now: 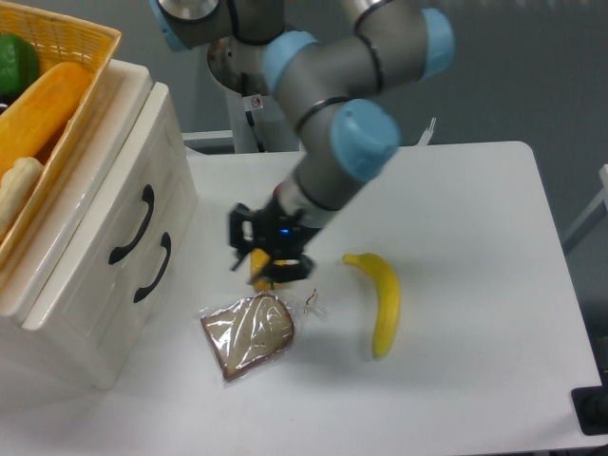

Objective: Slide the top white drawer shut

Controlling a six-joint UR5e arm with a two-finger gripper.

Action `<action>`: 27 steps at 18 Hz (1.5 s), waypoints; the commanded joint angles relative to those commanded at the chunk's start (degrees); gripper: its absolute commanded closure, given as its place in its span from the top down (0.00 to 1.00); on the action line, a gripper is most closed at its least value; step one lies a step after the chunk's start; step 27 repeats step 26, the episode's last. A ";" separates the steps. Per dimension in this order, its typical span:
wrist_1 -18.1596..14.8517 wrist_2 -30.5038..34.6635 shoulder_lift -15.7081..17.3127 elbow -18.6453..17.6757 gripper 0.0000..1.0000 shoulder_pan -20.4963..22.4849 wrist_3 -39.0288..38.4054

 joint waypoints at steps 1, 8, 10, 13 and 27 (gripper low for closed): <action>1.66 2.01 -0.44 0.44 0.86 0.71 -0.09; 7.73 11.07 -6.06 3.34 1.00 6.68 1.57; 9.76 16.16 -7.90 3.69 1.00 7.48 4.99; 10.38 23.20 -10.72 5.53 1.00 7.75 10.70; 10.91 28.14 -16.53 9.32 1.00 13.81 34.98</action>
